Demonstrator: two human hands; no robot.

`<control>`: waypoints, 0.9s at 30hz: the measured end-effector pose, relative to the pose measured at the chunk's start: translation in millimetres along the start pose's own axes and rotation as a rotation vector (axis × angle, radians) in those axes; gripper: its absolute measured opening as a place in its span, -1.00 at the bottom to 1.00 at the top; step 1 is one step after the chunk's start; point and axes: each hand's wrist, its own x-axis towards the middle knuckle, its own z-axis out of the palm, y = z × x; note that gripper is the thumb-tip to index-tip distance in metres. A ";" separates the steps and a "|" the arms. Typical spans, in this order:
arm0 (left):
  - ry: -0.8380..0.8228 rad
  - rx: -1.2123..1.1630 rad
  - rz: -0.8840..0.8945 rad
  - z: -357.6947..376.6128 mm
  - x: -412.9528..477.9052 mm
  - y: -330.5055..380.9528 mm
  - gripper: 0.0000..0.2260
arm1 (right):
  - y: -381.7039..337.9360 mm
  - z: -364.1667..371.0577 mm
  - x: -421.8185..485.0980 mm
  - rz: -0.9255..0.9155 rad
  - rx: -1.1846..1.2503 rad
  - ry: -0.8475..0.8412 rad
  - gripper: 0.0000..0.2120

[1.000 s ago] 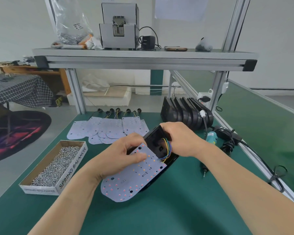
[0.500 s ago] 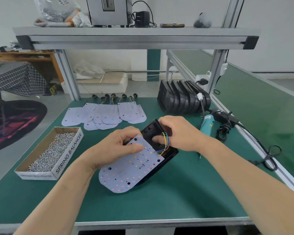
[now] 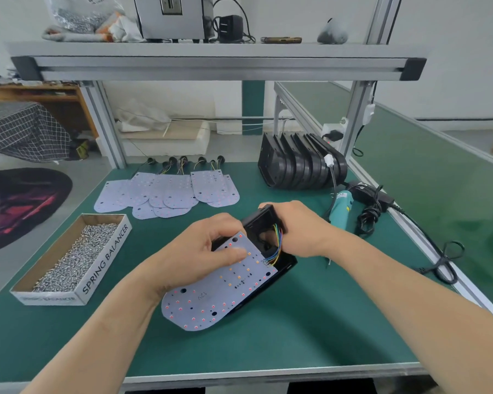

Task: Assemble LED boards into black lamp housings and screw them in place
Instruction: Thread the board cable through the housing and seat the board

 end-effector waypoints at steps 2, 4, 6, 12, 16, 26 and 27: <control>-0.002 0.004 0.010 0.4 1.0 1.5 -0.89 | -1.4 5.7 -1.4 -0.013 -0.003 0.094 -0.61; -0.015 -0.016 0.011 -0.4 3.1 3.2 -0.86 | -2.2 6.9 -0.3 -0.024 -0.006 0.152 -0.59; -0.032 -0.036 0.000 -2.3 5.1 3.4 -0.81 | -3.8 3.2 1.1 -0.051 -0.015 0.133 -0.60; -0.054 -0.161 -0.069 -19.7 5.7 -5.6 -0.84 | -1.0 -8.6 -1.9 0.026 0.281 -0.048 -0.76; -0.001 -0.328 -0.125 -26.1 2.0 -16.1 -0.67 | 10.2 -9.3 -6.8 0.140 0.764 -0.275 -0.53; 0.181 -0.707 -0.149 -18.8 -1.8 -17.8 -0.81 | 19.0 18.1 4.0 0.348 0.532 0.156 -0.19; 0.179 -0.688 -0.148 -19.1 -1.6 -16.6 -0.81 | 21.5 19.5 3.7 0.358 0.472 0.184 -0.20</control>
